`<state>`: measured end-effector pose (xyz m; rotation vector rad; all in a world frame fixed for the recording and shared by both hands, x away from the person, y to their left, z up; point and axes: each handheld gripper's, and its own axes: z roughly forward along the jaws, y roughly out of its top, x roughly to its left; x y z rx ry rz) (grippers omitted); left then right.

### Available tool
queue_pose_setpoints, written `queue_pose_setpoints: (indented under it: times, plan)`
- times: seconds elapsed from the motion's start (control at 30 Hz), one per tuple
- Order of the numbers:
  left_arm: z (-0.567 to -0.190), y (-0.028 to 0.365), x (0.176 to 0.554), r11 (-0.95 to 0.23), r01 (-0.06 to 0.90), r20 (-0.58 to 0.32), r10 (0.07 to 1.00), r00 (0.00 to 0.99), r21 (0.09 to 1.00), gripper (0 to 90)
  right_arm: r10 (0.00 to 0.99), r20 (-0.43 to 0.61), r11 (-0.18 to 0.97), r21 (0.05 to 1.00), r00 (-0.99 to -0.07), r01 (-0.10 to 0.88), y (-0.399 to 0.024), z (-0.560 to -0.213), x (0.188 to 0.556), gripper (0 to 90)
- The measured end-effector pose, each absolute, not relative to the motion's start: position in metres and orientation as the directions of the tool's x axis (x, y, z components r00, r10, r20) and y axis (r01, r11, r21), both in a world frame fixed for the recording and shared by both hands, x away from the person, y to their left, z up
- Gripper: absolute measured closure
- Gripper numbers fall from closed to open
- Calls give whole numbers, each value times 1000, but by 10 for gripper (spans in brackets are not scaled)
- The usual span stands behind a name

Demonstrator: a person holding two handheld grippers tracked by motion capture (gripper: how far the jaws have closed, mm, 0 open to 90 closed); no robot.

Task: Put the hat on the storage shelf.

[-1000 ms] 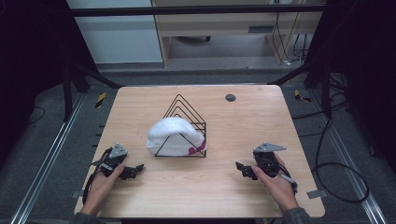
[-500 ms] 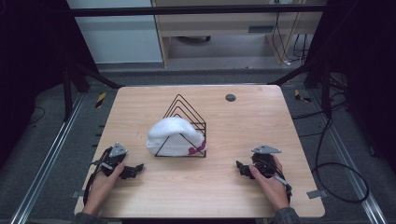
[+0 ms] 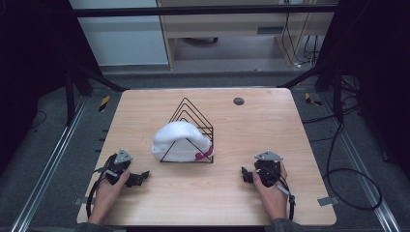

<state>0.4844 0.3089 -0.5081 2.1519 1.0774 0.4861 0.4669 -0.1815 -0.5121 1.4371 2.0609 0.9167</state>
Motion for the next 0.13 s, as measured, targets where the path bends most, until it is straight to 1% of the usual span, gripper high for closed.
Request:
queue_pose_setpoints:
  times: [0.13]
  plan:
    - [-508,309,484,-432,557,30,807,589,710,0,940,-1,230,742,-342,629,-178,-512,464,96]
